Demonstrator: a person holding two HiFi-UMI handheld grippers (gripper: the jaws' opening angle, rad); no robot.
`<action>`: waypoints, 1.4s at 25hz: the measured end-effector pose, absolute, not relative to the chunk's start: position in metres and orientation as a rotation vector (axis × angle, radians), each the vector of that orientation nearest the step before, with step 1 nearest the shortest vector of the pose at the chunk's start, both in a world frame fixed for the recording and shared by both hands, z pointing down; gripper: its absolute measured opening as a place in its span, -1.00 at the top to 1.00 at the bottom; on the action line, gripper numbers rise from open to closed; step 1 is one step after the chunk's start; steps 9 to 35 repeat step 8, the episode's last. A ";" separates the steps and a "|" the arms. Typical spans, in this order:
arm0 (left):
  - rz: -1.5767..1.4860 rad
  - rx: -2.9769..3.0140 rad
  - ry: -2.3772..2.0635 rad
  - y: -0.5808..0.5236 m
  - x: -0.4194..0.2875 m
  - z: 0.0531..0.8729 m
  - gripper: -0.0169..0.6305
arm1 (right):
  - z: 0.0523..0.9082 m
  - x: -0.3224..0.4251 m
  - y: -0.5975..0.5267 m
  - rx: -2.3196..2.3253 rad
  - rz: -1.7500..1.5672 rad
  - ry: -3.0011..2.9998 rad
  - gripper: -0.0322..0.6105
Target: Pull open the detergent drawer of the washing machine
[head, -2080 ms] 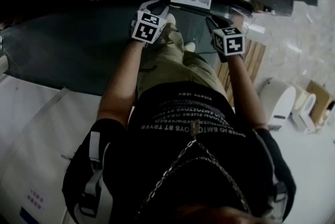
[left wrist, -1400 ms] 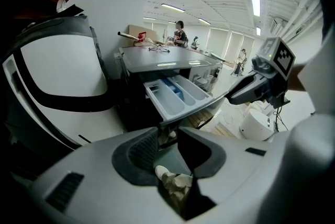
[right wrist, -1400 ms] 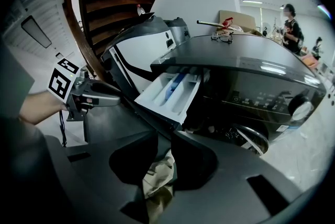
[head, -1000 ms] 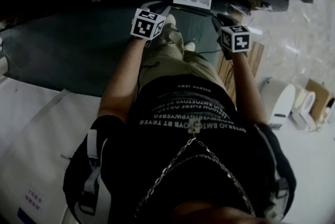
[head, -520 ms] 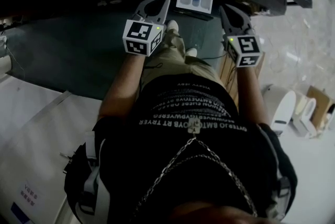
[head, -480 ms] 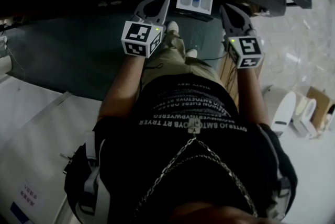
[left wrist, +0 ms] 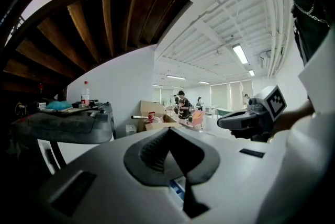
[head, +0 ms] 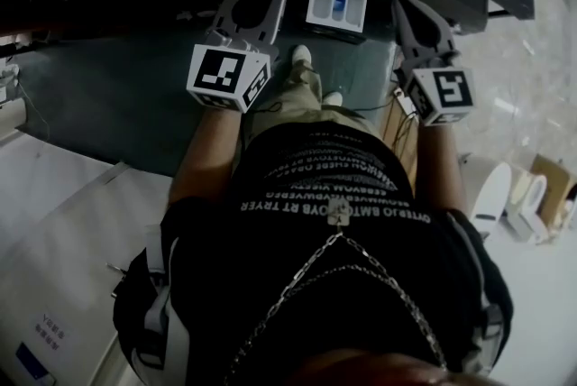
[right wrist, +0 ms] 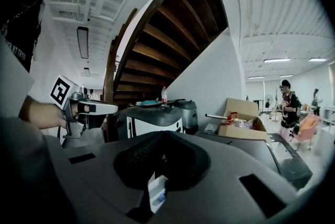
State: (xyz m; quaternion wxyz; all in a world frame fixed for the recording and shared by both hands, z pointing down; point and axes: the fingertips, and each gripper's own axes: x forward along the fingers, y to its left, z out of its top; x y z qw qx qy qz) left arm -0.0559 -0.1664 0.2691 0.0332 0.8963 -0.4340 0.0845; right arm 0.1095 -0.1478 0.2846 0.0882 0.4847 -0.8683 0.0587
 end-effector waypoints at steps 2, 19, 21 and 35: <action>0.273 2.766 -1.325 -0.172 -0.055 0.266 0.94 | 0.280 0.111 -0.153 1.447 0.173 -2.588 0.89; 0.286 2.768 -1.298 -0.209 -0.051 0.262 0.94 | 0.285 0.114 -0.188 1.445 0.218 -2.575 0.89; 0.286 2.768 -1.298 -0.209 -0.051 0.262 0.94 | 0.285 0.114 -0.188 1.445 0.218 -2.575 0.89; 0.286 2.768 -1.298 -0.209 -0.051 0.262 0.94 | 0.285 0.114 -0.188 1.445 0.218 -2.575 0.89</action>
